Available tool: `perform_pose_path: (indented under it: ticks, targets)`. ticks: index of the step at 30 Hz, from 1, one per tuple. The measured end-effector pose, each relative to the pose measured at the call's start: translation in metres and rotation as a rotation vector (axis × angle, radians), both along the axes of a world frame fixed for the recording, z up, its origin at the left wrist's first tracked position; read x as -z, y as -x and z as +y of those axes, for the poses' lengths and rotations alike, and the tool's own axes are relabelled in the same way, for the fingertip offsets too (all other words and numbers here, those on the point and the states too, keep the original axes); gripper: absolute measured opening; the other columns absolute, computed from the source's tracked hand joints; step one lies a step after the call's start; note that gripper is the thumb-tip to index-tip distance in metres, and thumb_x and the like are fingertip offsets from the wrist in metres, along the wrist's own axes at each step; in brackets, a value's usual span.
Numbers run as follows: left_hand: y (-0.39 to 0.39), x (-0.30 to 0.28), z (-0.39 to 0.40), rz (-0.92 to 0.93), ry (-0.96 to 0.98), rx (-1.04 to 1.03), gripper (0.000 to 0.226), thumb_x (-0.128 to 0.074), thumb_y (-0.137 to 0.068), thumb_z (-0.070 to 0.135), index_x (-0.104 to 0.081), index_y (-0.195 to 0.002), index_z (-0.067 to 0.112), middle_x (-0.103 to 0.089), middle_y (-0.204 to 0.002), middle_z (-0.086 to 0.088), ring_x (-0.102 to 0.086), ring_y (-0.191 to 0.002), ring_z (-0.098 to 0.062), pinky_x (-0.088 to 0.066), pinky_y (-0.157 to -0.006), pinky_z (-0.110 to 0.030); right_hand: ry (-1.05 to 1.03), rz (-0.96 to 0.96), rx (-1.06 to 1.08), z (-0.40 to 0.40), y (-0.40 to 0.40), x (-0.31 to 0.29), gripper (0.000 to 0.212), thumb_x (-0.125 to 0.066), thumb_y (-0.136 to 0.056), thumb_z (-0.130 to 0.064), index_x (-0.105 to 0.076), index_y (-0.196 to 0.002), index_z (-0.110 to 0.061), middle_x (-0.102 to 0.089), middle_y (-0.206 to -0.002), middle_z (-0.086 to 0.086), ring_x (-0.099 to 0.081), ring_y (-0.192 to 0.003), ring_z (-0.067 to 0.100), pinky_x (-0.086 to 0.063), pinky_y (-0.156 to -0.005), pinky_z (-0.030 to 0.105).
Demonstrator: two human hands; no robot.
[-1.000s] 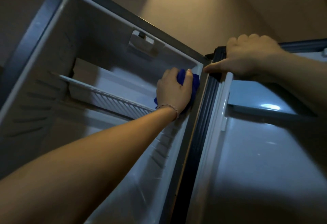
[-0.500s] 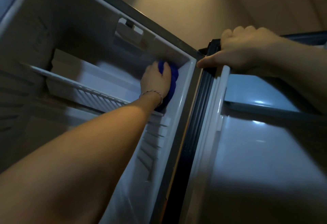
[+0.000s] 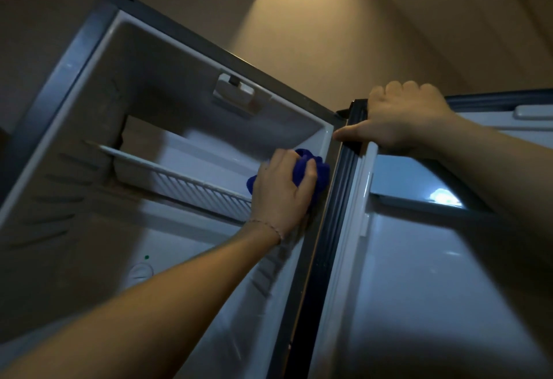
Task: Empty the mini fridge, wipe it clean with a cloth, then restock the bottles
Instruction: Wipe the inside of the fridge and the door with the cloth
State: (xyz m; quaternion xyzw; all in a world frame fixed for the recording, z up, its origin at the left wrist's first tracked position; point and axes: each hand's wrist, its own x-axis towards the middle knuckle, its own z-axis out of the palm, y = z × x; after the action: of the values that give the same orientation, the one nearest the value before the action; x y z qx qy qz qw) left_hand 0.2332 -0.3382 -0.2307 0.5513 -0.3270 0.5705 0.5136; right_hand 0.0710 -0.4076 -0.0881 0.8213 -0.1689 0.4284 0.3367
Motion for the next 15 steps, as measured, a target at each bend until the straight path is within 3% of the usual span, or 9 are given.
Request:
perform_pose_path:
  ticks: [3,15]
  targets:
    - [0.004,0.022,-0.002,-0.110,0.009,0.012,0.019,-0.048,-0.098,0.036,-0.051,-0.086,0.022,-0.051,-0.088,0.009,-0.047,-0.078,-0.009,-0.040,-0.072,-0.027,-0.004,-0.010,-0.008,-0.001,0.000,0.000,0.103,-0.036,-0.080,-0.087,-0.040,-0.140,-0.004,-0.044,-0.140,0.022,-0.042,-0.128,0.039,-0.036,-0.102,0.048]
    - [0.008,0.073,0.005,-0.139,-0.022,-0.040,0.024,-0.050,-0.097,0.032,-0.056,-0.086,0.012,-0.056,-0.088,-0.001,-0.050,-0.079,-0.015,-0.043,-0.073,-0.033,0.004,-0.071,-0.004,-0.001,-0.003,0.005,0.108,-0.038,-0.077,-0.087,-0.037,-0.142,-0.001,-0.044,-0.140,0.025,-0.043,-0.126,0.042,-0.035,-0.104,0.049]
